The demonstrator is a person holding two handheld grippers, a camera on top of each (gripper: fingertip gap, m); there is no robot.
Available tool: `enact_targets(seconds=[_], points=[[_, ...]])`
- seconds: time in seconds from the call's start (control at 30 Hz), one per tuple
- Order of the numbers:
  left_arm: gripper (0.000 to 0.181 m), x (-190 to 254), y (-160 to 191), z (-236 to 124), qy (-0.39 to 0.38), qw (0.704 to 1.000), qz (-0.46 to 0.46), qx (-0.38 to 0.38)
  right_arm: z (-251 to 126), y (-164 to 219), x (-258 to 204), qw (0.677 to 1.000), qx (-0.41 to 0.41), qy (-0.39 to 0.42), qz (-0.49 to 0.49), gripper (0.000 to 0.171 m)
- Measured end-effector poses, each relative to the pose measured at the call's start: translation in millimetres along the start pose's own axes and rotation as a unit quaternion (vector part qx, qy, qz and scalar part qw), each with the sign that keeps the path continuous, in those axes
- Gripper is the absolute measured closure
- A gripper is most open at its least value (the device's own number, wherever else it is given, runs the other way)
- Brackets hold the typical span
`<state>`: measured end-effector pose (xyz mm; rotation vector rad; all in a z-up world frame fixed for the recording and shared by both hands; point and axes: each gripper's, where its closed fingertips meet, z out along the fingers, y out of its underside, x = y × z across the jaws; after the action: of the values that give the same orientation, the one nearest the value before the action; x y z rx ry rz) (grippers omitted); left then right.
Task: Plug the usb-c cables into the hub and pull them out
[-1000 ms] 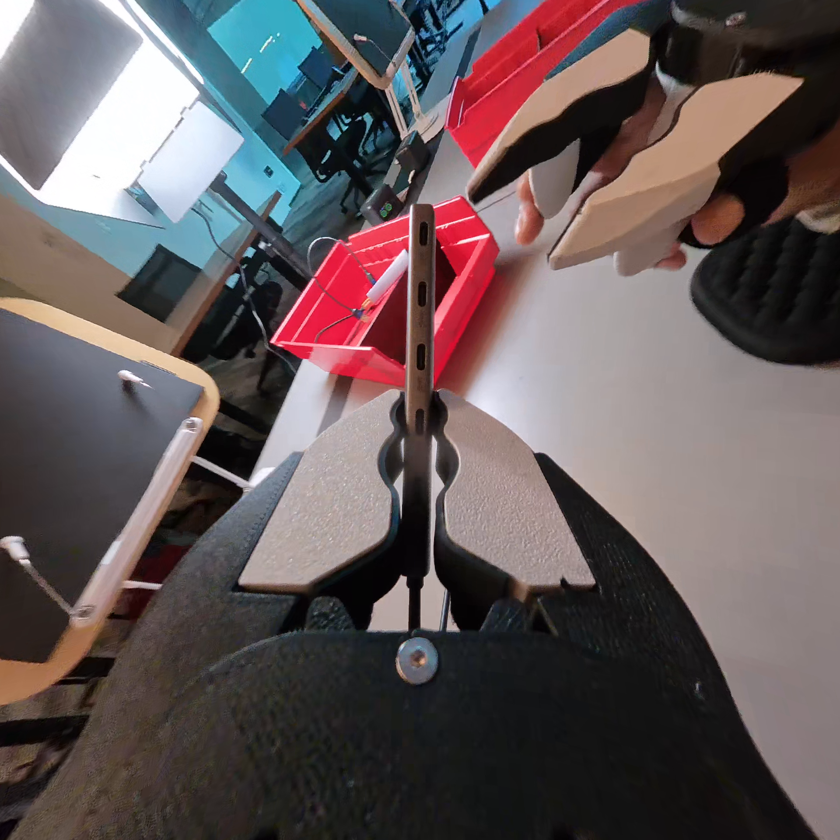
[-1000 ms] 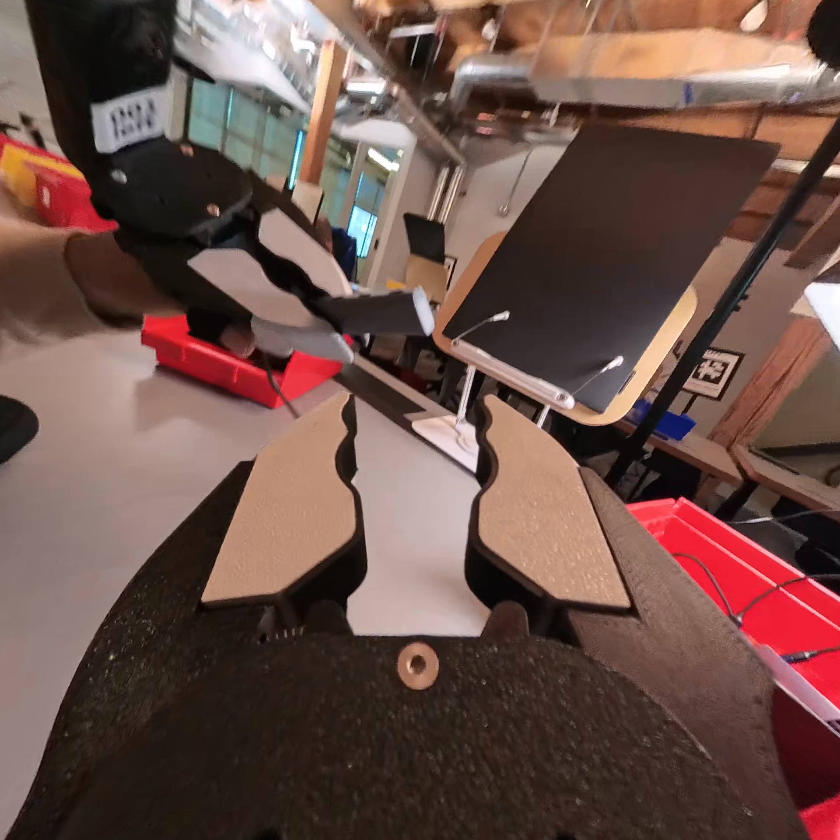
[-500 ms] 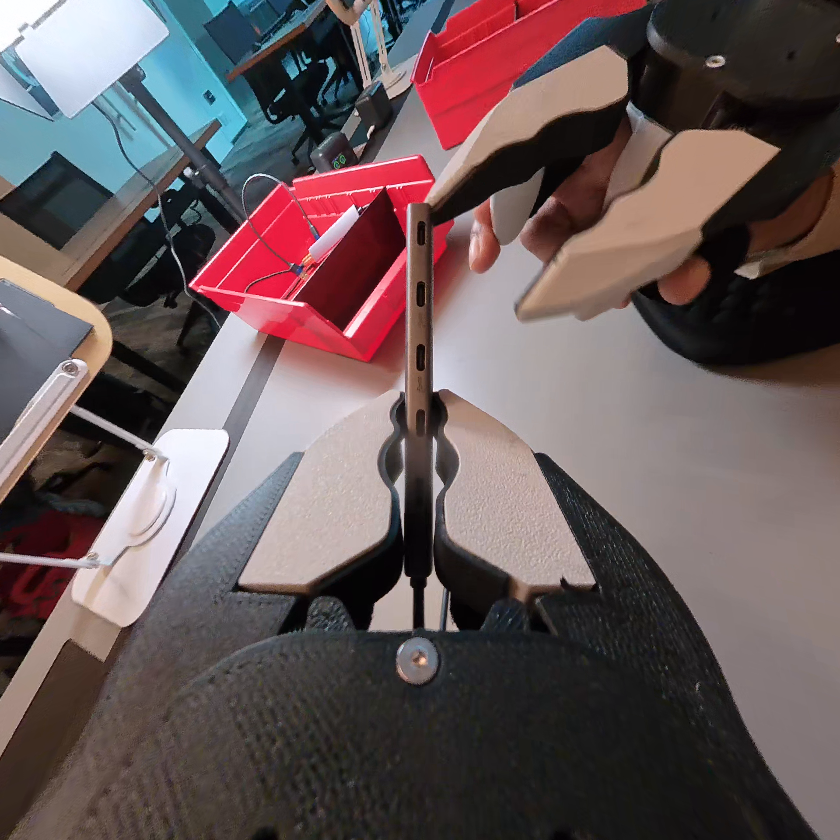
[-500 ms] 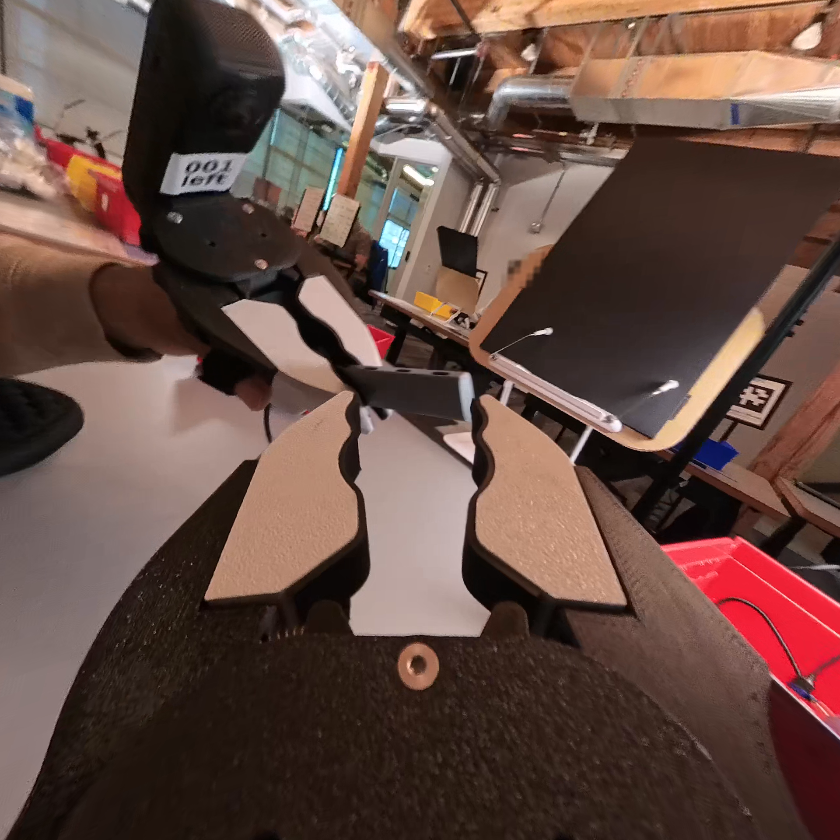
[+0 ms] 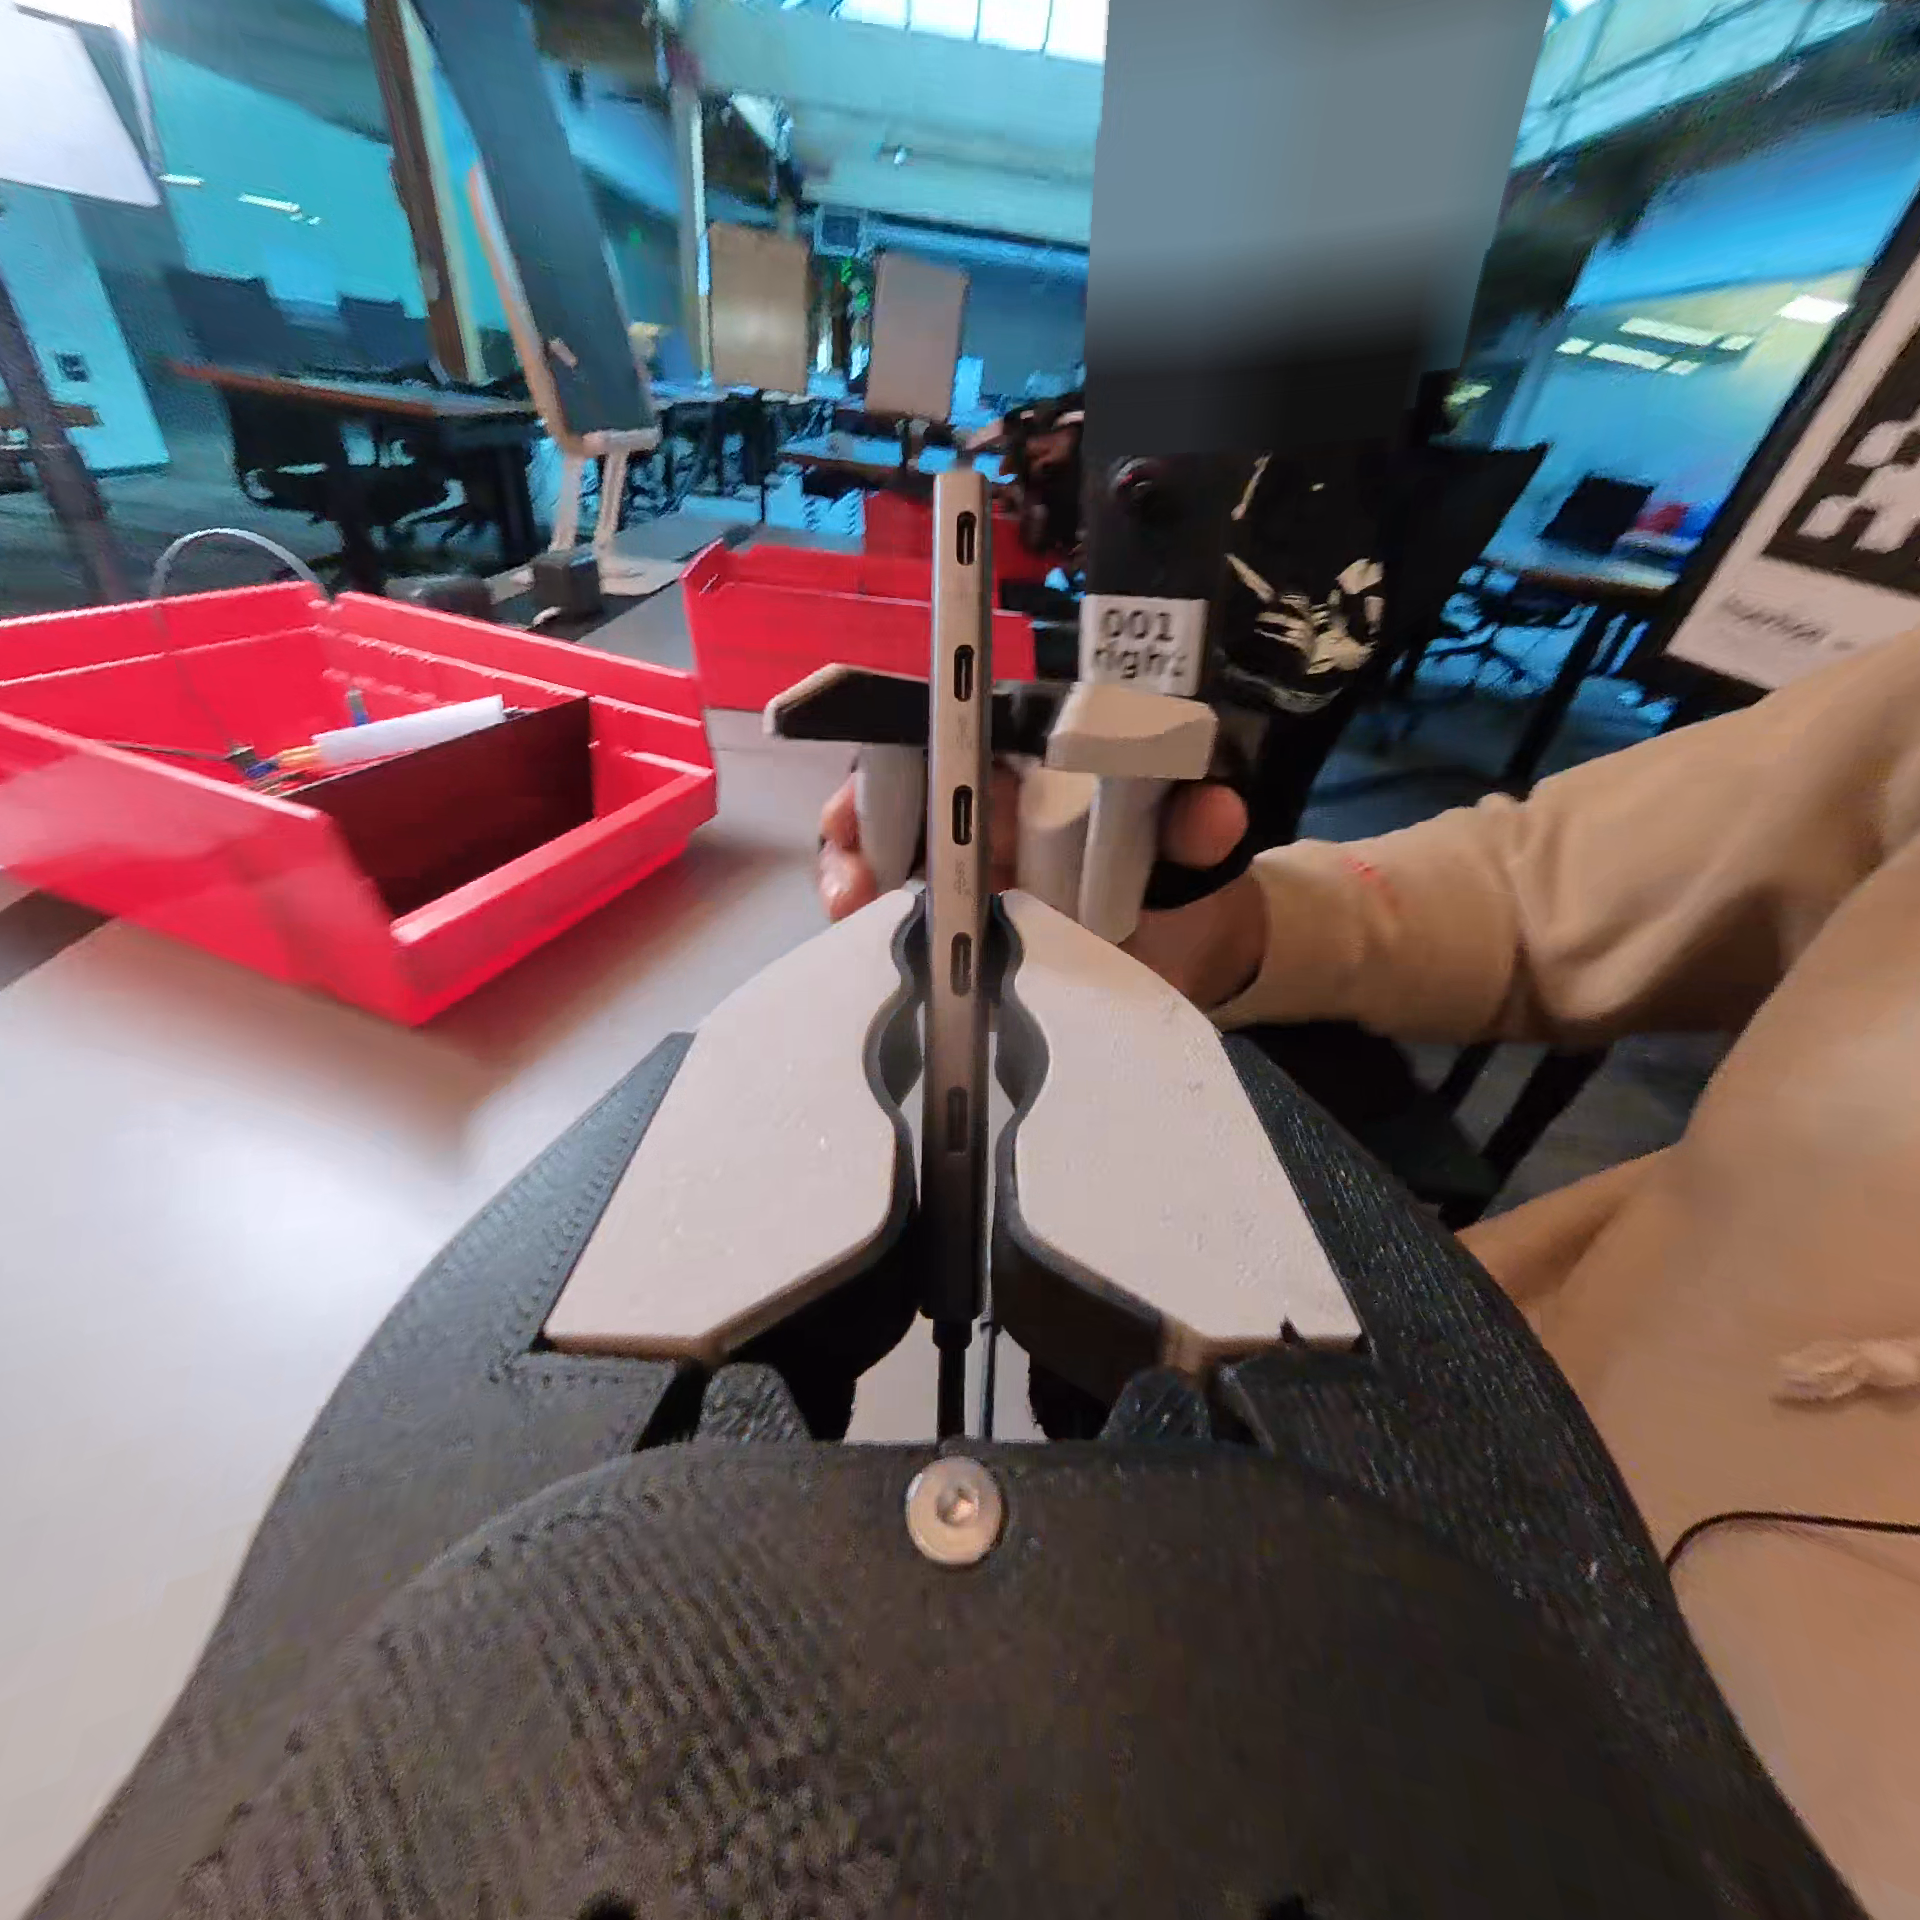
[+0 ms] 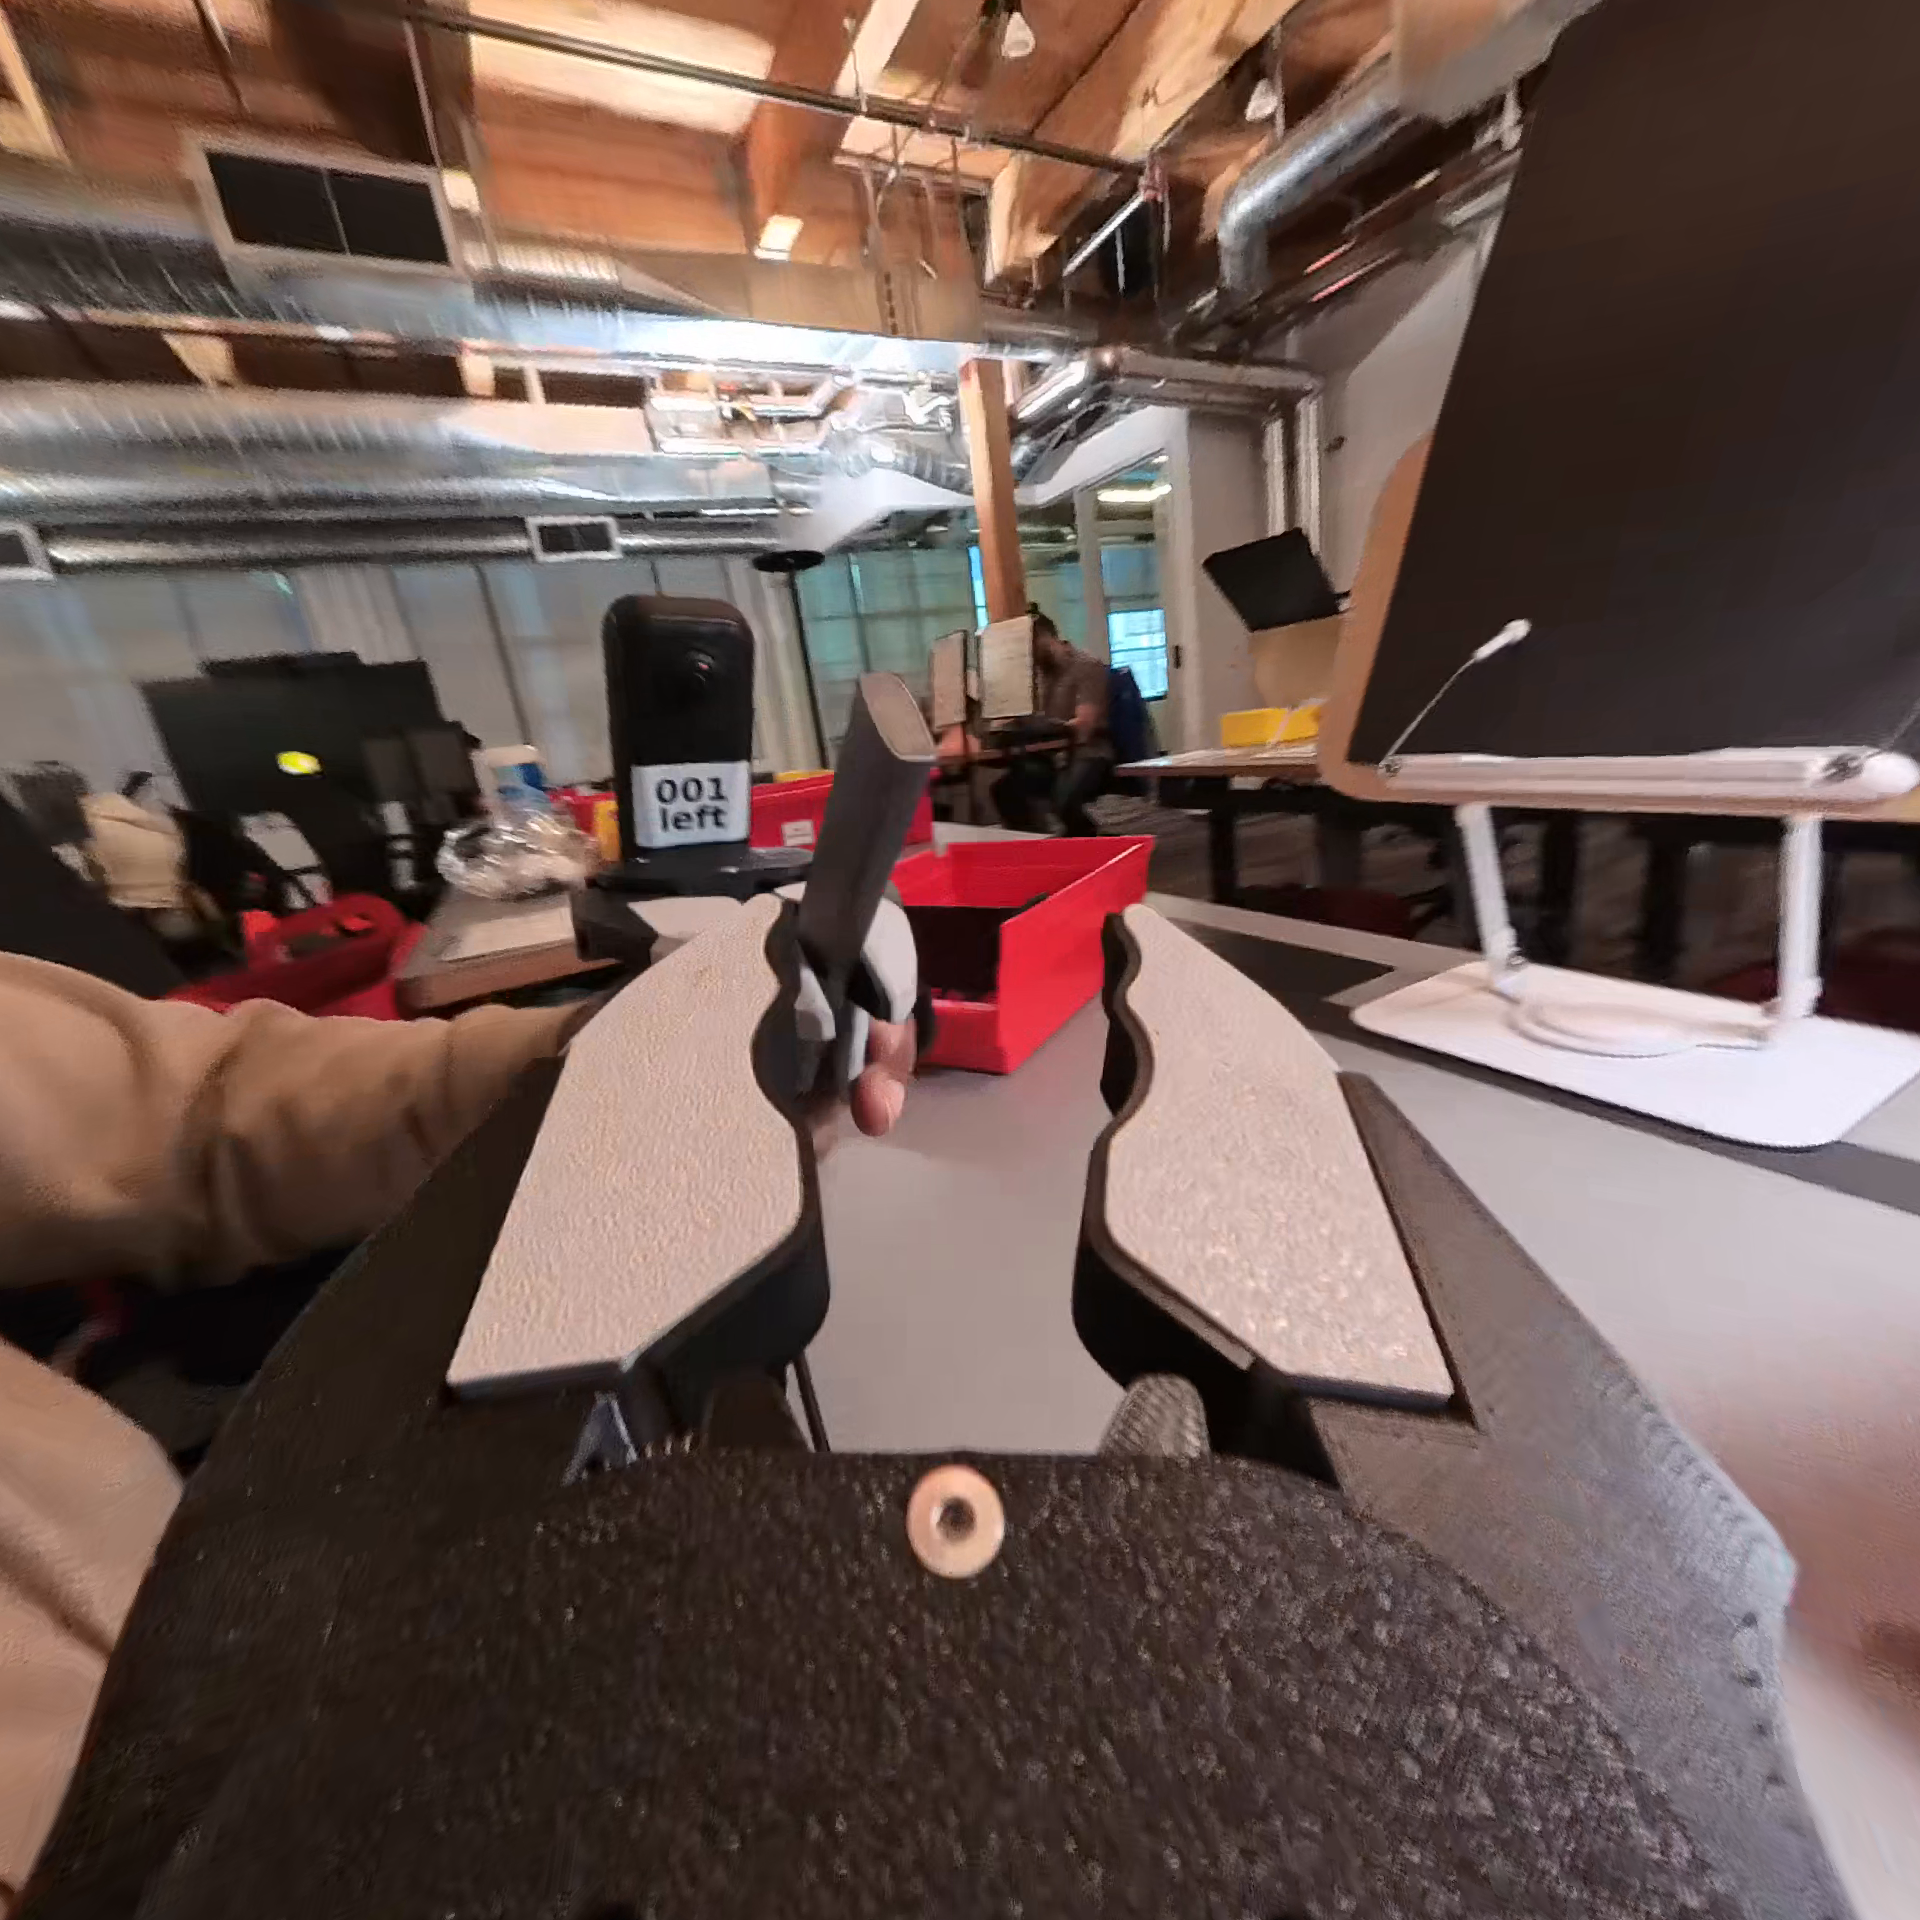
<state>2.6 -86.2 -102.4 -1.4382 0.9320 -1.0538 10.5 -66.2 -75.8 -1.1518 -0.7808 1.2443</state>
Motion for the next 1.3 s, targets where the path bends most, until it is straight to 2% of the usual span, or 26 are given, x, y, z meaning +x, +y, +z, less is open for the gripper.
enact_targets(seconds=[0.1,0.17,0.2,0.27,0.33,0.4,0.5,0.63,0.7,0.83,0.87,0.93,1.03,1.13,1.2,1.3], points=[[0.172,11,2,10,0.027,0.999,-0.016,0.020,9,-1,-17,0.998,-0.012,-0.059,0.020,0.134],[0.171,12,6,14,0.029,0.999,-0.027,0.019,11,-3,-27,0.995,-0.030,-0.094,-0.004,0.158],[0.167,8,6,13,0.016,0.999,-0.027,0.021,12,-2,-25,0.994,-0.056,-0.092,-0.022,0.159],[0.140,-6,3,6,-0.024,1.000,-0.003,0.012,10,-3,-21,0.988,-0.109,-0.091,-0.059,0.162],[0.134,-13,-10,-8,-0.036,0.999,0.023,-0.001,4,0,-10,0.971,-0.192,-0.081,-0.120,0.162],[0.138,-15,-21,-17,-0.051,0.996,0.067,-0.022,1,5,-1,0.940,-0.271,-0.066,-0.194,0.162],[0.140,-9,-16,-14,-0.070,0.983,0.149,-0.085,2,27,-9,0.875,-0.377,-0.106,-0.285,0.161],[0.161,6,-1,-8,-0.058,0.966,0.223,-0.115,8,54,-18,0.822,-0.447,-0.145,-0.322,0.162],[0.171,5,5,-11,-0.060,0.960,0.237,-0.134,10,62,-19,0.812,-0.453,-0.152,-0.335,0.162],[0.171,-1,0,-18,-0.071,0.960,0.244,-0.114,19,61,-16,0.829,-0.423,-0.137,-0.339,0.161],[0.171,-5,-6,-22,-0.075,0.964,0.235,-0.095,24,54,-12,0.843,-0.398,-0.117,-0.344,0.154],[0.171,-16,-25,-37,-0.087,0.975,0.202,-0.045,26,33,1,0.866,-0.359,-0.075,-0.339,0.131],[0.171,-32,-55,-70,-0.092,0.984,0.151,0.032,7,-26,41,0.896,-0.282,0.010,-0.344,0.128],[0.171,-38,-80,-99,-0.066,0.986,0.105,0.112,-30,-89,93,0.950,-0.166,0.068,-0.255,0.131],[0.171,-40,-96,-115,-0.052,0.981,0.075,0.168,-58,-92,139,0.968,-0.140,0.102,-0.180,0.131],[0.171,-41,-115,-134,-0.044,0.968,0.042,0.245,-71,-48,164,0.990,-0.117,0.064,-0.035,0.129]])
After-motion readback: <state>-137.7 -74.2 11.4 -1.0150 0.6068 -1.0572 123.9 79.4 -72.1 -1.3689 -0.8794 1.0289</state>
